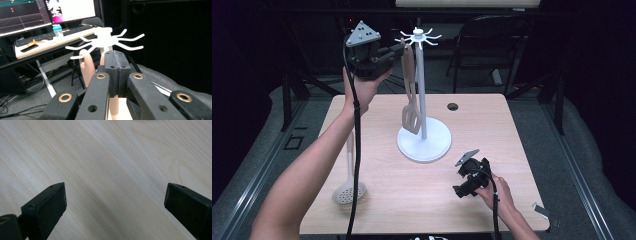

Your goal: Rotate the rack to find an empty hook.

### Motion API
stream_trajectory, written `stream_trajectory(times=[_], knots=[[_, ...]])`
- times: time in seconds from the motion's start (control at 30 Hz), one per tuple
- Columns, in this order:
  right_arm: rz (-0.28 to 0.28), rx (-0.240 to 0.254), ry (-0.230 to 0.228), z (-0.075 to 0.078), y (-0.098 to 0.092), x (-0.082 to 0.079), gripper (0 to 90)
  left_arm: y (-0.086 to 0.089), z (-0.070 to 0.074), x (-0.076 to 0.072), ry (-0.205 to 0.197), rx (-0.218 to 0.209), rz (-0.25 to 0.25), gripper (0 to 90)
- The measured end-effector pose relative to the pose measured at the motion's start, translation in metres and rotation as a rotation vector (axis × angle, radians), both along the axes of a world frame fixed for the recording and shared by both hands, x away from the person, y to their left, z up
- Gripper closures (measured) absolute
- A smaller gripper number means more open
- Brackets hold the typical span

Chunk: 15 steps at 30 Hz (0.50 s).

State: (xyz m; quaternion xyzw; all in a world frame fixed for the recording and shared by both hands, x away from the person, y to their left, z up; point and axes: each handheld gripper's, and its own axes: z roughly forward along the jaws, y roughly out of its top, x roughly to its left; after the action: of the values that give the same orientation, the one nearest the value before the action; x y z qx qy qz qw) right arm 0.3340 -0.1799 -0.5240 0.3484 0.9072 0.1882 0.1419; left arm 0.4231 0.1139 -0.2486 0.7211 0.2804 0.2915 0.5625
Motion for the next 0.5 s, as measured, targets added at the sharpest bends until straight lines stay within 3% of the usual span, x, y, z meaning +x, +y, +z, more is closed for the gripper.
stream_trajectory(times=[0.13, 0.23, 0.5], knots=[[-0.01, 0.024, -0.007, -0.002, 0.0, -0.001, 3.6, -0.006, 0.0, 0.003, 0.003, 0.015, 0.005, 90.0], [0.004, 0.003, 0.0, 0.0, -0.002, 0.0, 3.6, -0.007, 0.0, 0.006, 0.005, 0.018, 0.01, 90.0], [0.006, 0.005, -0.002, 0.0, -0.002, 0.0, 3.7, -0.005, -0.001, 0.011, 0.01, 0.02, 0.039, 90.0]])
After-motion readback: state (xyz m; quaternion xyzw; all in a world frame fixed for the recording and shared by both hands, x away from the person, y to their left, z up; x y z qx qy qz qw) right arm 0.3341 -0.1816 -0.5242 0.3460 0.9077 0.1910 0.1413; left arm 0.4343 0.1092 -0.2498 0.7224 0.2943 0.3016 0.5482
